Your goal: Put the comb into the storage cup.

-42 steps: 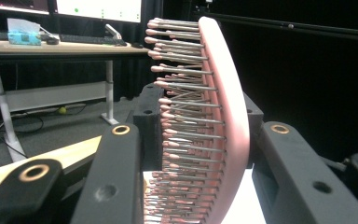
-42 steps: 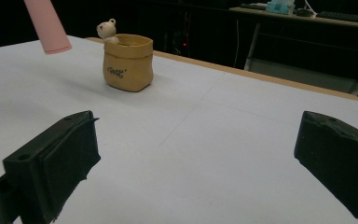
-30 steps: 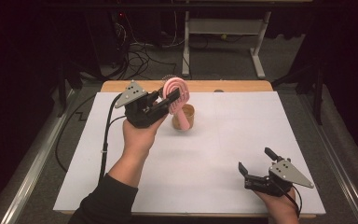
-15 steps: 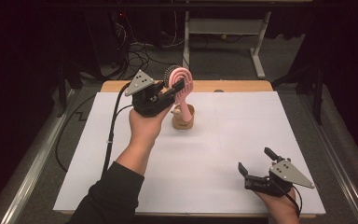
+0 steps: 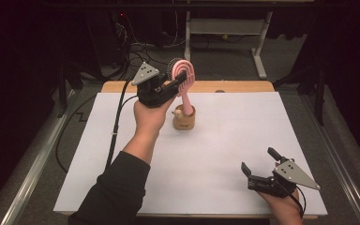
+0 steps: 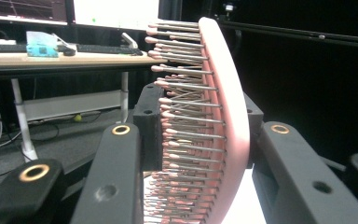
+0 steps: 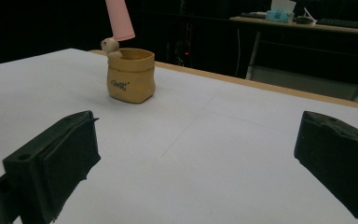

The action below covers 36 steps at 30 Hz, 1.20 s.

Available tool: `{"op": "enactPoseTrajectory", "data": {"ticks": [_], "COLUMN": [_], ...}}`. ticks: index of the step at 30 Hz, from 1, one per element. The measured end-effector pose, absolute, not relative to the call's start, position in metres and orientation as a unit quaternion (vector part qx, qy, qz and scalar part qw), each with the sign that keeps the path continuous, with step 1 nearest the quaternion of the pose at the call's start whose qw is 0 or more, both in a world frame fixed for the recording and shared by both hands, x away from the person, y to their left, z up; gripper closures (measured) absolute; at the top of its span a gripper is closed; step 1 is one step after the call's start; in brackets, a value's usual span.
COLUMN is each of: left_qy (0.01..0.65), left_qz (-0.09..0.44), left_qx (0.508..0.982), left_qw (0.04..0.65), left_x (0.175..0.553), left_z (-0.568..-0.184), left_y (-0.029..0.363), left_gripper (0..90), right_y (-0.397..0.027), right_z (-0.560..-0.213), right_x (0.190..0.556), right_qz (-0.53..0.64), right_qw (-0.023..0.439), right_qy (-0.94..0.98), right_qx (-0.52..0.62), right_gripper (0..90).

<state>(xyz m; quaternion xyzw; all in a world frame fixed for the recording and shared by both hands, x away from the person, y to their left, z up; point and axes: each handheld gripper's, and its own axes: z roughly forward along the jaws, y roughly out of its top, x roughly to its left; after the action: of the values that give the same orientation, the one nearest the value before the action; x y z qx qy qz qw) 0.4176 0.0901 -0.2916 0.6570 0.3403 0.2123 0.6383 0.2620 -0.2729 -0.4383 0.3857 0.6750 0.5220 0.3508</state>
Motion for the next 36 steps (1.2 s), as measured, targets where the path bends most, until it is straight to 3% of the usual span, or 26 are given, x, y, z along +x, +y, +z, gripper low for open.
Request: {"op": "enactPoseTrajectory", "data": {"ticks": [36], "left_qy": [0.38], "left_qz": [0.211], "left_qx": [0.662], "left_qw": [0.611], "left_x": [0.448], "left_z": [-0.322], "left_y": [0.079], "left_gripper": [63.3], "right_y": [-0.271], "right_z": [-0.44], "right_x": [0.262], "right_qz": [0.521], "right_qw": [0.351], "right_qy": [0.676], "right_qx": [0.385], "right_gripper": [0.4]}}
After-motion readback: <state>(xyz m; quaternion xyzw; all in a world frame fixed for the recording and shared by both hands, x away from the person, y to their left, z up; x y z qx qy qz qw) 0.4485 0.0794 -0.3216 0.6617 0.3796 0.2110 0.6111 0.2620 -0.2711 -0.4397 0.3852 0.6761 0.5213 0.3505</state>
